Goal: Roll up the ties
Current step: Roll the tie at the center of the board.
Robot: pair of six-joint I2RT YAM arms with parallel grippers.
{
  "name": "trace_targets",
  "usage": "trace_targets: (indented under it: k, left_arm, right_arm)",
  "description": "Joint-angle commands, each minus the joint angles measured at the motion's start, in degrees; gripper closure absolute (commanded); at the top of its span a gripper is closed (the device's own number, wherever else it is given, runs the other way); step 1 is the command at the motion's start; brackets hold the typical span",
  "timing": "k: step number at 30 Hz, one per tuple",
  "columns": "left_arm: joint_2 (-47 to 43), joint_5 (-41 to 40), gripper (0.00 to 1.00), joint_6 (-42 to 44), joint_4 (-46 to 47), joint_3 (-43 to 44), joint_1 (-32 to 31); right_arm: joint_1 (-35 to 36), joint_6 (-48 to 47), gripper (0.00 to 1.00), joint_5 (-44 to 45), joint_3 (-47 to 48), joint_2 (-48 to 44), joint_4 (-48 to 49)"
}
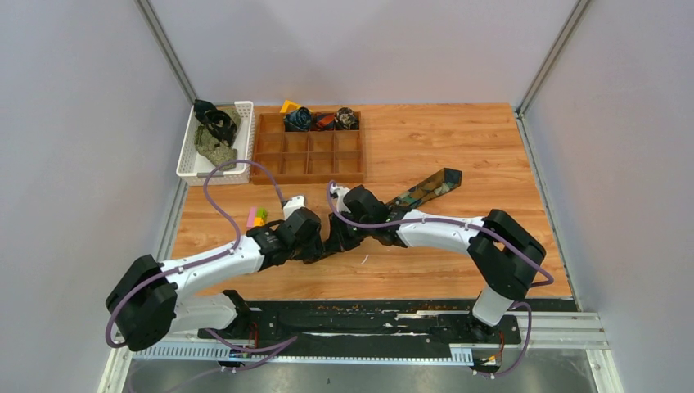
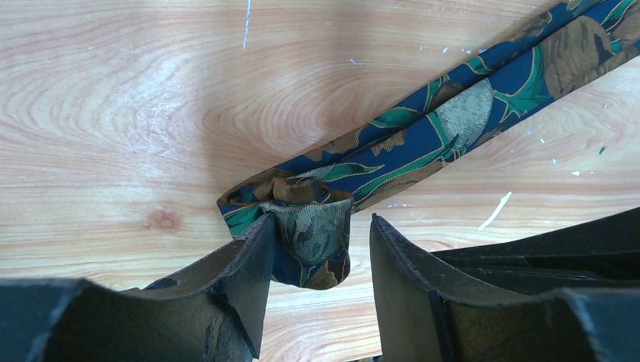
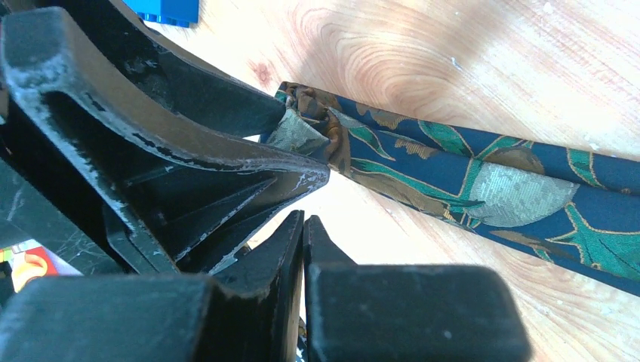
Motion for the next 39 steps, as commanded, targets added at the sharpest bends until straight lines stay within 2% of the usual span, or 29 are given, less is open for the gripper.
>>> trace_targets:
  k: [1, 13, 20, 24, 29, 39]
  left_arm:
    - [1.33, -0.27, 0.44, -1.07, 0.84, 2.7, -0.67]
    - [1.23, -0.27, 0.43, -1.07, 1.83, 4.54, -0.99]
    - [-1.46, -2.04, 0.45, -1.75, 1.77, 2.85, -0.99]
    - [-3.43, -2.85, 0.46, -2.04, 1.74, 1.51, -1.01]
    - [-5.3, -3.65, 0.46, -2.21, 1.81, 0.32, -0.99]
    - [-11.08, -6.95, 0.46, -1.18, 0.31, -1.22, -0.37]
  right_arm:
    - [-0.43, -1.03, 0.95, 1.24, -0.91, -2.33, 0.27]
    - [-0.43, -0.59, 0.94, 1.46, -2.19, -3.61, 1.57]
    - [-0.43, 0.73, 0.89, -0.11, -3.43, -4.81, 4.38]
    - [-0.42, 1.96, 0.79, -1.15, -3.57, -4.92, 4.87]
    - [-0.44, 3.23, 0.59, -2.12, -3.17, -4.11, 7.45]
    - [0.28, 5.32, 0.54, -1.84, -0.63, -1.03, 6.83]
